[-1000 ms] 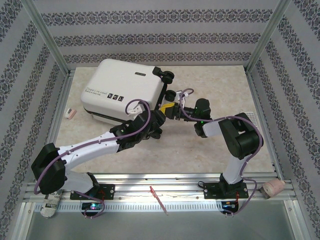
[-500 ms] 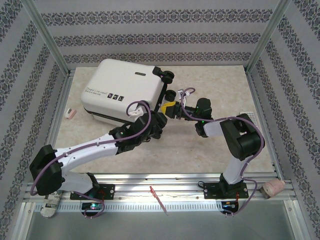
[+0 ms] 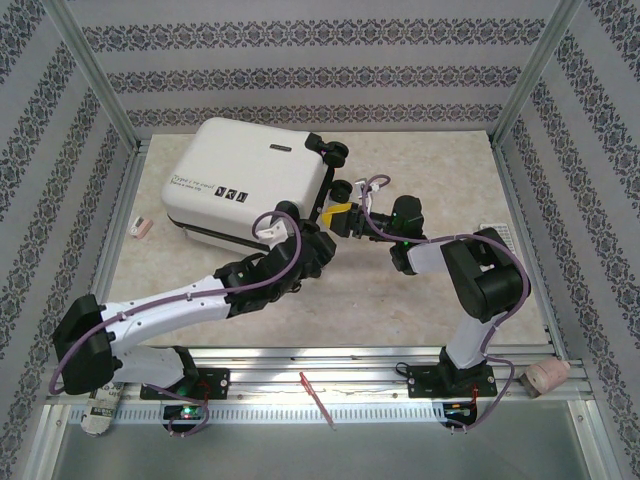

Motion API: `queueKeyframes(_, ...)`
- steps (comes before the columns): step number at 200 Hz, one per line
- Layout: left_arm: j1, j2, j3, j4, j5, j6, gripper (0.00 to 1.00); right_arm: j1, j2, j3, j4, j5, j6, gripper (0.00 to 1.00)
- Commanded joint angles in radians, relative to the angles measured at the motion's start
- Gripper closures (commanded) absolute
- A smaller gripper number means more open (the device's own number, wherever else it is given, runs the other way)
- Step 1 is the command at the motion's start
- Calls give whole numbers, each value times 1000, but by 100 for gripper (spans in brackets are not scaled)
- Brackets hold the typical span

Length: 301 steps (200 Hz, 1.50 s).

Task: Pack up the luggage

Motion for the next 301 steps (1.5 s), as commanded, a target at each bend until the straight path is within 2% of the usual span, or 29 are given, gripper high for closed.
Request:
queueKeyframes(1,-21,-42,-17,-21,-46,-23,22,19,5,30,16,-13,-4,35)
queueKeyframes(56,-11,-100,-39,-1,-137,27,17,30,5,32,16,-20,-1,35)
queueKeyframes(90,28,-122,-42,24,-138,59,16,32,1,27,19,-28,-1,38)
queueKeyframes(185,138,35,18,171,50,80,16,-29,-39,-29,31,2,27,38)
queueKeyframes(241,184,97,52,213,80,79,17,-44,-63,-56,34,11,32,38)
queueKeyframes(301,199,138,86,209,96,65,31,-55,-59,-71,43,18,25,40)
